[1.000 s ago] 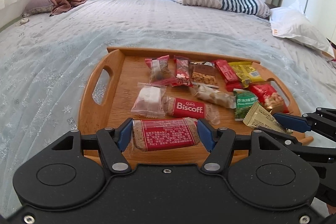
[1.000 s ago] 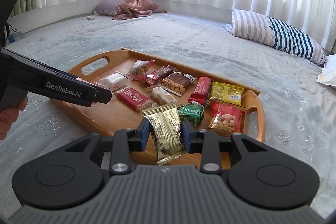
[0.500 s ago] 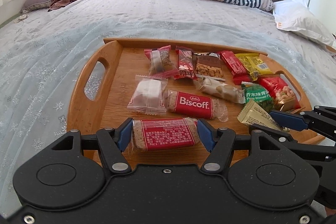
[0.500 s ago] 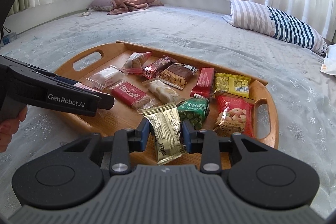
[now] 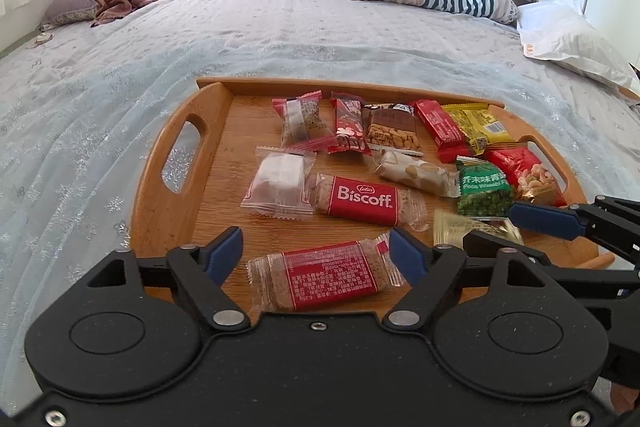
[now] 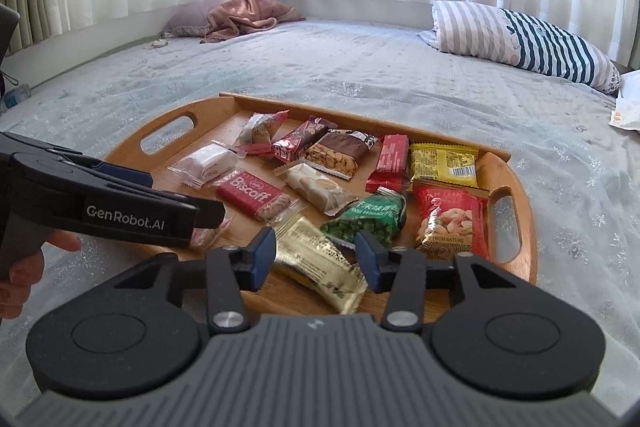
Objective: Organize snacks
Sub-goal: 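Carry the red biscuit packet with the left tool while the right tool carries the gold packet onto the tray, then open both tools releasing the packets and pull back from the tray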
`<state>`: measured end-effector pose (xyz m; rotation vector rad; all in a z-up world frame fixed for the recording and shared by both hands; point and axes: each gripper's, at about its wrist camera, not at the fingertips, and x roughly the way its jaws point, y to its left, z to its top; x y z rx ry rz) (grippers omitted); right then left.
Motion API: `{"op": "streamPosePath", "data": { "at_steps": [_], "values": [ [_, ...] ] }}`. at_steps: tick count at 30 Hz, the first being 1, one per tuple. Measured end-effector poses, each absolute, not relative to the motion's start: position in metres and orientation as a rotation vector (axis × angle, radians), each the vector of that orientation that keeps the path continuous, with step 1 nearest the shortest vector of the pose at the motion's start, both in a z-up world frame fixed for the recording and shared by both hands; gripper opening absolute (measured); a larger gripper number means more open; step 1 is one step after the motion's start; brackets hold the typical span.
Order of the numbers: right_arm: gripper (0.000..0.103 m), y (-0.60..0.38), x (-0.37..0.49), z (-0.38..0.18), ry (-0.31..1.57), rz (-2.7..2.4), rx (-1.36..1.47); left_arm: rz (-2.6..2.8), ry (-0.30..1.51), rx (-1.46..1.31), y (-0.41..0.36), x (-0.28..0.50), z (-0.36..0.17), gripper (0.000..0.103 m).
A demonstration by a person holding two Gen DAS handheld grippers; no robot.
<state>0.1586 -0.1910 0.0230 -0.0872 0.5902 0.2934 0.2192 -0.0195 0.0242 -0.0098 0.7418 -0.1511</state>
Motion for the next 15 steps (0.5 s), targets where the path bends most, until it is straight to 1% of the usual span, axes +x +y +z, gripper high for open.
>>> {"op": "streamPosePath", "data": {
  "at_steps": [8, 11, 15],
  "values": [
    [0.072, -0.195, 0.135, 0.036, 0.564, 0.24, -0.041, -0.146, 0.738, -0.001, -0.014, 0.193, 0.035, 0.09],
    [0.076, -0.198, 0.12, 0.037, 0.555, 0.194, 0.006, -0.127, 0.733, 0.009, -0.011, 0.178, 0.036, 0.091],
    [0.076, -0.204, 0.096, 0.029, 0.555, 0.153, 0.063, -0.113, 0.727, 0.047, -0.012, 0.154, 0.037, 0.094]
  ]
}}
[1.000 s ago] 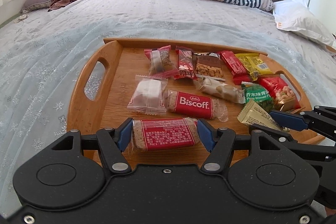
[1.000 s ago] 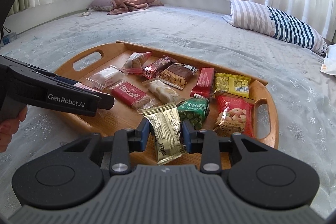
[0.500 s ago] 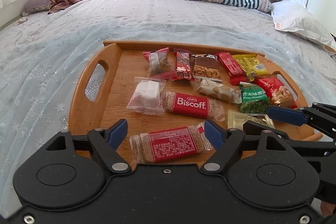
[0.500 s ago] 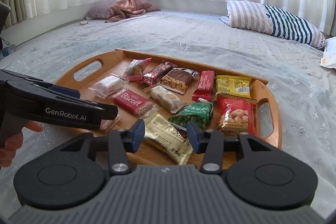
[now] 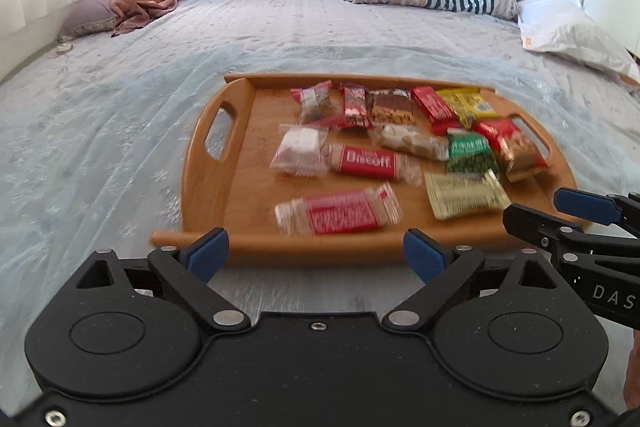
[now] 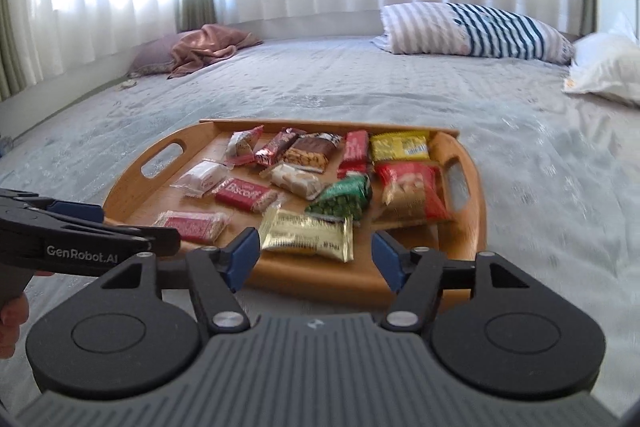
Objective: Organize snacks
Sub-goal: 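Open both tools releasing the packets and pull back from the tray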
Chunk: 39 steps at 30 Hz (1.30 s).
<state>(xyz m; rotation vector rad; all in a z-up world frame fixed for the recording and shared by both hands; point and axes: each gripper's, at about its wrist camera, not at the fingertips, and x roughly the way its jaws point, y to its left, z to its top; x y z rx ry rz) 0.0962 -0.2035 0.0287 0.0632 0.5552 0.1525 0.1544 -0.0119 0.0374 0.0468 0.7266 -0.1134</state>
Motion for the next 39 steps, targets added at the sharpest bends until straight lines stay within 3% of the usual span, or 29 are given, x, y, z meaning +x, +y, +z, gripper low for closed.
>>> {"op": "streamPosePath", "data": {
  "at_steps": [16, 28, 39],
  "values": [
    [0.081, -0.208, 0.04, 0.024, 0.538, 0.072, 0.102, -0.106, 0.711, 0.004, -0.003, 0.074, 0.07, 0.096],
    [0.082, -0.206, 0.034, -0.003, 0.609, 0.038, 0.068, -0.057, 0.706, 0.019, -0.001, 0.06, 0.028, 0.097],
    [0.09, -0.195, 0.037, -0.013, 0.605, 0.035, -0.01, -0.056, 0.733, -0.002, 0.003, 0.073, 0.003, 0.1]
  ]
}}
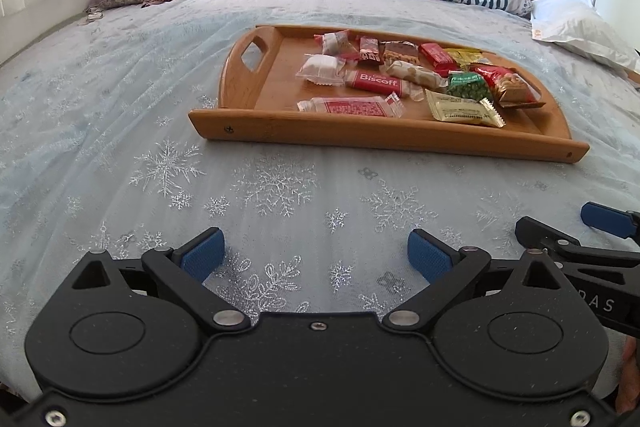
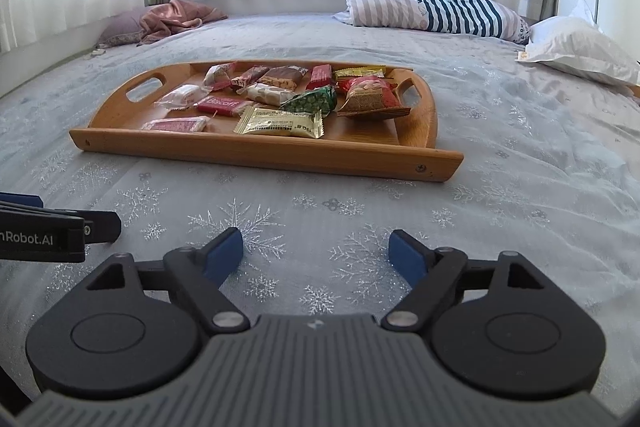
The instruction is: Organize snacks
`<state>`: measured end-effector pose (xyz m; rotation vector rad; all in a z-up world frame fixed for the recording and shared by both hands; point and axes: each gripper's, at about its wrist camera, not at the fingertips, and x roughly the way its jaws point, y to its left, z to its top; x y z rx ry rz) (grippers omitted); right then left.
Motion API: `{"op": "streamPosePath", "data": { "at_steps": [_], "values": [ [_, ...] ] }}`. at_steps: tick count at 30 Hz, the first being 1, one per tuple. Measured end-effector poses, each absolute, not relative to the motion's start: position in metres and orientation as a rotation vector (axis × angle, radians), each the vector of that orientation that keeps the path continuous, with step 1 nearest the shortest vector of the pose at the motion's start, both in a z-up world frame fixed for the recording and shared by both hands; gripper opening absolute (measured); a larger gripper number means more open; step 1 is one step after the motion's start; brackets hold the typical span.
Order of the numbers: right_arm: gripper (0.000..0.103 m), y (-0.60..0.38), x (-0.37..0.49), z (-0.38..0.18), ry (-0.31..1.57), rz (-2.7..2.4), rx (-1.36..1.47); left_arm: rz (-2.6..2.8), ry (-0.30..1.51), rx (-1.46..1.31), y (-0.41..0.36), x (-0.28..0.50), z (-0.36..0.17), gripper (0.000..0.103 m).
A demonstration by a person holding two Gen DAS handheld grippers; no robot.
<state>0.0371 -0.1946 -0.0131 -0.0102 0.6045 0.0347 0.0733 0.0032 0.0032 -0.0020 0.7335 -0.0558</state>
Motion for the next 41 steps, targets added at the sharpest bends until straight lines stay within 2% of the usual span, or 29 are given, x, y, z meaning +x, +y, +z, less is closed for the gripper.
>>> {"op": "streamPosePath", "data": {
  "at_steps": [18, 41],
  "values": [
    [0.099, -0.1948, 0.0435, -0.0184, 0.621, 0.034, -0.013, -0.055, 0.724, -0.008, 0.0027, 0.0775, -0.0043, 0.103],
    [0.1, -0.1948, 0.0437, -0.0187, 0.62, 0.034, -0.013, -0.073, 0.72, -0.003, 0.0043, 0.0774, -0.0057, 0.103]
  ]
}}
